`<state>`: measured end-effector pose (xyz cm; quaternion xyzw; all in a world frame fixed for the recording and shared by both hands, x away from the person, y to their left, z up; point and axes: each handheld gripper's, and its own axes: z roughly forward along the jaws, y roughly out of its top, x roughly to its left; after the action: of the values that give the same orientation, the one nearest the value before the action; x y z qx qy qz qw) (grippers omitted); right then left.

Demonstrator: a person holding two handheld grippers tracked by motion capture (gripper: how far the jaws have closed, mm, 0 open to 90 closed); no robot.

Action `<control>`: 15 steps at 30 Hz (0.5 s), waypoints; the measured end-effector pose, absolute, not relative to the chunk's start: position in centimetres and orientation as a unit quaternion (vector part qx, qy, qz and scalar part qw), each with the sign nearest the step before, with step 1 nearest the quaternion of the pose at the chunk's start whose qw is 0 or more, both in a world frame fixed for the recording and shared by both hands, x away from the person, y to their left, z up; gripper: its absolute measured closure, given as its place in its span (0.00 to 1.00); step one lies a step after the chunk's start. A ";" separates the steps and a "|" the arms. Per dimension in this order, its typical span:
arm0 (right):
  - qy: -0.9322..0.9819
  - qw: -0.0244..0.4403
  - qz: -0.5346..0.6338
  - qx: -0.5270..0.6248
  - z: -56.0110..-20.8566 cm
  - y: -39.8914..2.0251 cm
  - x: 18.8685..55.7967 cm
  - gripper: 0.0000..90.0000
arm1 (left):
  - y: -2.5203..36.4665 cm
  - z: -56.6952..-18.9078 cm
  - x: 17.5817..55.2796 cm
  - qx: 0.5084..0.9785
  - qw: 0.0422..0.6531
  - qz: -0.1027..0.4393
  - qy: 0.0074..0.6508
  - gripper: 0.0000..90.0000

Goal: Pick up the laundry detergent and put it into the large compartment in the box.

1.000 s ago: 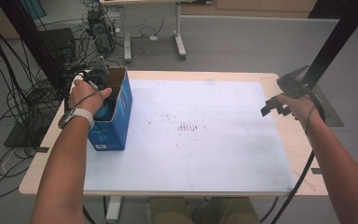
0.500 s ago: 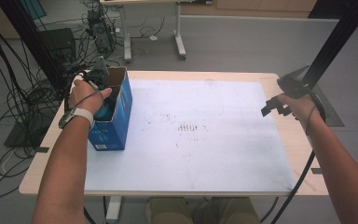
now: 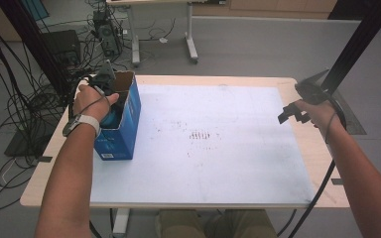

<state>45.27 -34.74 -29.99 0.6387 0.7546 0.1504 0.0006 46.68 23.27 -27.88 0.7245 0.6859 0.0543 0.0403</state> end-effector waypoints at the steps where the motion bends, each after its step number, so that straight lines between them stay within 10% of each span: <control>1: 0.754 0.000 0.150 0.639 -30.0 -34.8 45.3 0.11 | 23.3 -27.9 46.7 0.724 0.041 0.054 0.686 0.43; 15: 0.754 0.001 0.151 0.640 -29.9 -34.9 45.3 0.11 | 23.2 -27.9 46.7 0.723 0.040 0.054 0.688 0.43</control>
<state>45.25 -34.88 -29.86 0.6397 0.7537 0.1510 0.0014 46.66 23.23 -27.86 0.7226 0.6880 0.0538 0.0401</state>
